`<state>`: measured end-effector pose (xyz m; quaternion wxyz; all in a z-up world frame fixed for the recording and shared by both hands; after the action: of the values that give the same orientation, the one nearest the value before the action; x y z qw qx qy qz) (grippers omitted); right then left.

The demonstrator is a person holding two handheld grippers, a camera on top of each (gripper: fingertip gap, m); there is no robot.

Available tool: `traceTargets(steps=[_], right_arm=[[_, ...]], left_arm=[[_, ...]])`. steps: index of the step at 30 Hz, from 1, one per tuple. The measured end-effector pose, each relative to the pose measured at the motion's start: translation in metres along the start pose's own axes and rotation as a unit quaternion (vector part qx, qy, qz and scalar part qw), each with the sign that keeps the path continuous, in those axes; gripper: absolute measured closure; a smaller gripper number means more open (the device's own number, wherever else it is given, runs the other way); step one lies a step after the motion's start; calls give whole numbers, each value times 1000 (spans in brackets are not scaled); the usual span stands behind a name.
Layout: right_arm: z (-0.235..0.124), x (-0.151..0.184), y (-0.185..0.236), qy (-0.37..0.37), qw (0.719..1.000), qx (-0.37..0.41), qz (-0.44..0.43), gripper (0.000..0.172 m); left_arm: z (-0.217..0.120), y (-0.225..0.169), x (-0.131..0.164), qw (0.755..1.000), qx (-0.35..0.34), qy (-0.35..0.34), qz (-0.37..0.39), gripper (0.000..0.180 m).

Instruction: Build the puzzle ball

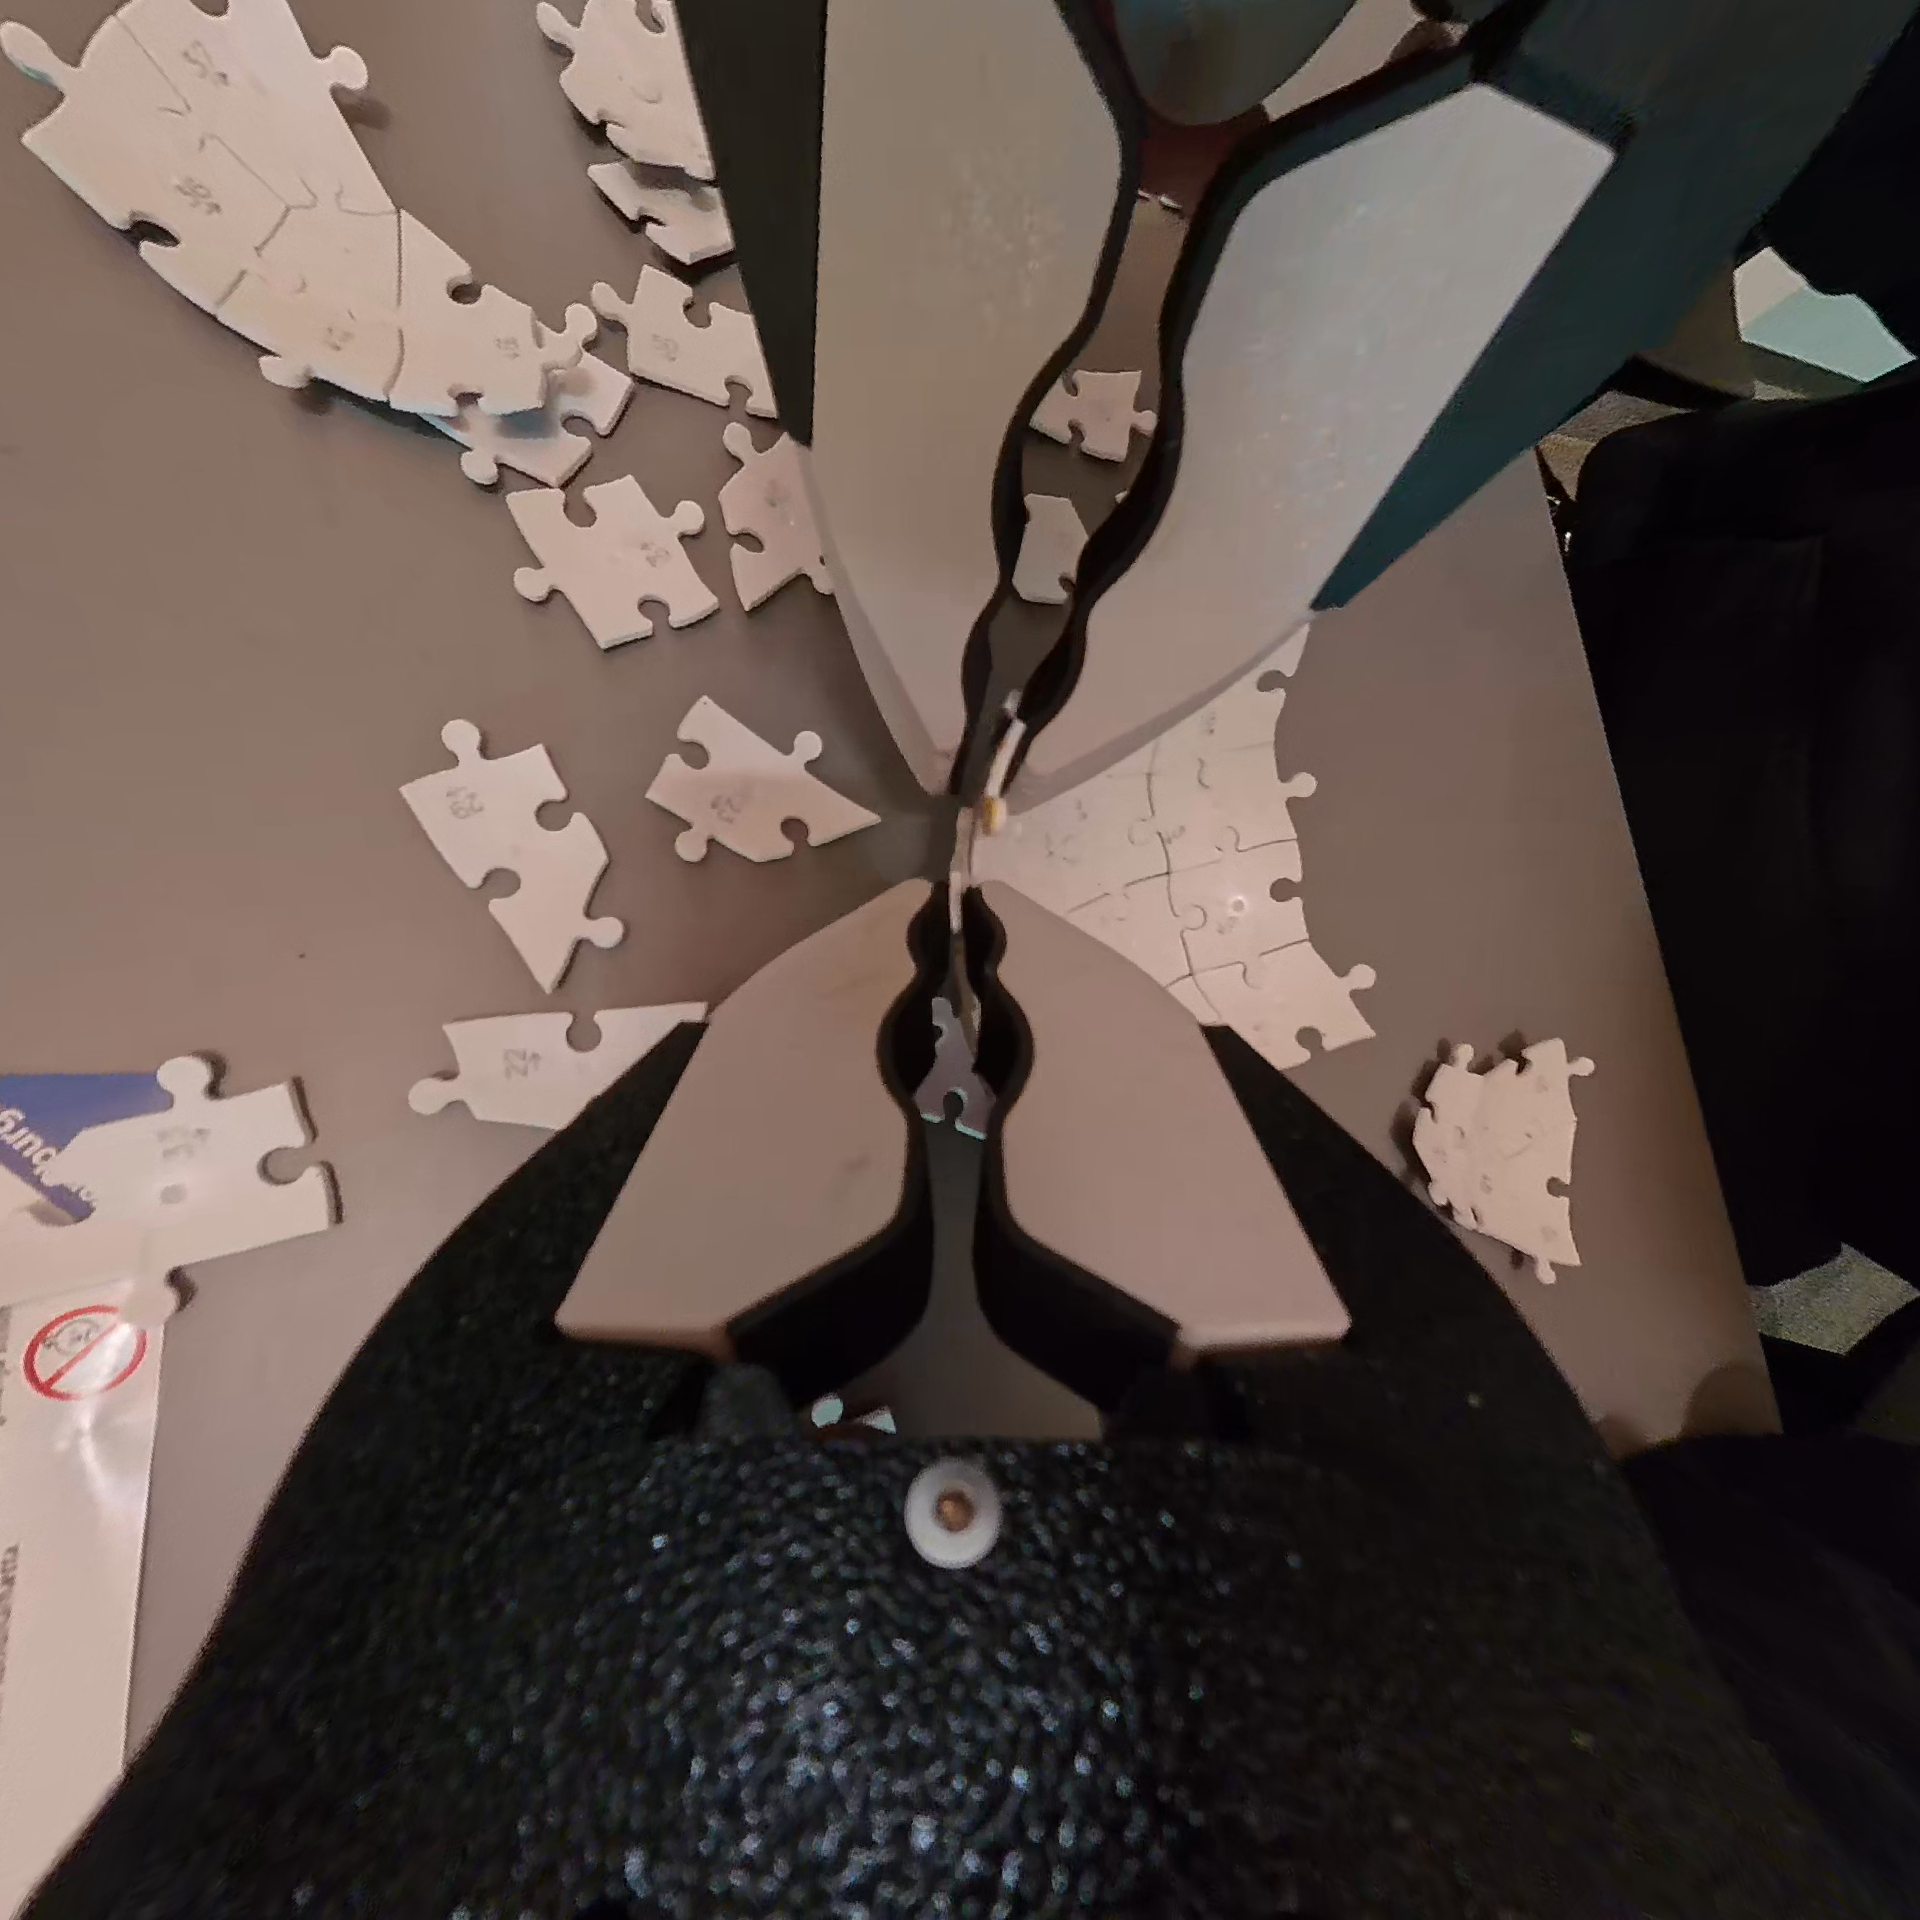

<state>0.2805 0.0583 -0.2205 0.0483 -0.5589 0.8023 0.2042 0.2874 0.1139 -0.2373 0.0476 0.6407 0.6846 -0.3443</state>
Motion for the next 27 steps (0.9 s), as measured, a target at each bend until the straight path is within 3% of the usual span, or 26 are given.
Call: traceTargets(steps=[15,21,27], right_arm=[[7,2,-2,4,999,-25,25,169],[5,9,2,3,997,-58,54,144],[7,14,1,16,996,-62,54,159]], left_arm=[[6,2,1,1000,17,4,-21,178],[5,1,1,1000,23,-1,-21,179],[5,2,2,999,32,-3,-31,179]])
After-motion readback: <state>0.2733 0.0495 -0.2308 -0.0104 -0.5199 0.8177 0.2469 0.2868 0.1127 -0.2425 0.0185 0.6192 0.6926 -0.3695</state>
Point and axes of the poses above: each gripper's, where its closed fingertips meet, z out along the fingers, x out of its underside, y = z × x across the jaws, the point moved 4 cm from there along -z, back along the fingers, and after that the axes turned 8 degrees about y, right-handed, at the moved point
